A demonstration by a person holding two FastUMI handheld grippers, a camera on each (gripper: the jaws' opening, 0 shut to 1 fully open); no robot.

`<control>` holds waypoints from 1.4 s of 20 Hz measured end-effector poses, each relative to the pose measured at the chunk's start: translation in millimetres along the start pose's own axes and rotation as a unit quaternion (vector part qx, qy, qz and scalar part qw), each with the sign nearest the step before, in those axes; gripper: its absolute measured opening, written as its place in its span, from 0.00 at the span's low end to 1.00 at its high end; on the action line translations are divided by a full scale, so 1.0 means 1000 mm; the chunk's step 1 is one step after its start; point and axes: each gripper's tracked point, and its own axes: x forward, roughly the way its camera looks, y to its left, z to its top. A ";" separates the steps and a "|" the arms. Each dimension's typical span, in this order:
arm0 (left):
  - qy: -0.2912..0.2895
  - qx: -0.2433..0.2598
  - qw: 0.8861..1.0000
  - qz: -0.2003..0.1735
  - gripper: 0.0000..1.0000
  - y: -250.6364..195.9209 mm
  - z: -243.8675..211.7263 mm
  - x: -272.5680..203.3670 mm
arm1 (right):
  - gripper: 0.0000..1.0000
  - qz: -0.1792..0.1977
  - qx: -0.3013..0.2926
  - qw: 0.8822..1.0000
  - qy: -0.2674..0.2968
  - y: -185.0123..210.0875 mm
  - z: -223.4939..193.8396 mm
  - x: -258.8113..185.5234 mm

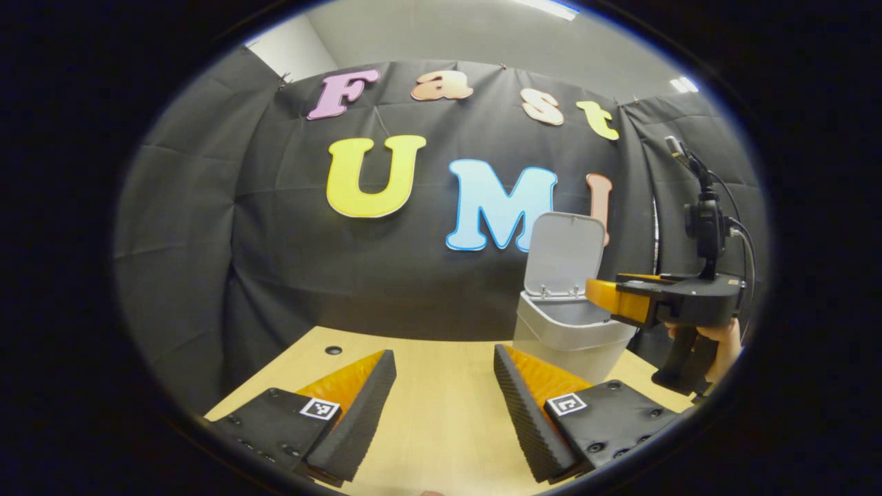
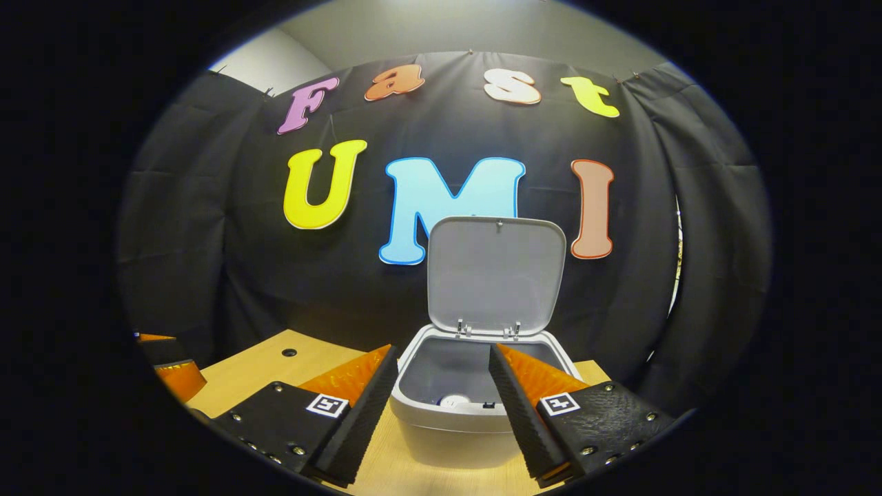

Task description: Press the lid of the desktop garbage bin to open it, pick up the crumpled paper on the desktop and throw it into the bin, then pick up the pop can on the desktop and drop it into the bin, and finally close the garbage bin lid.

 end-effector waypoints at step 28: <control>-0.021 0.000 0.999 -0.047 0.96 0.014 0.020 0.056 | 0.87 -0.078 -0.080 0.990 -0.091 -0.055 0.162 0.097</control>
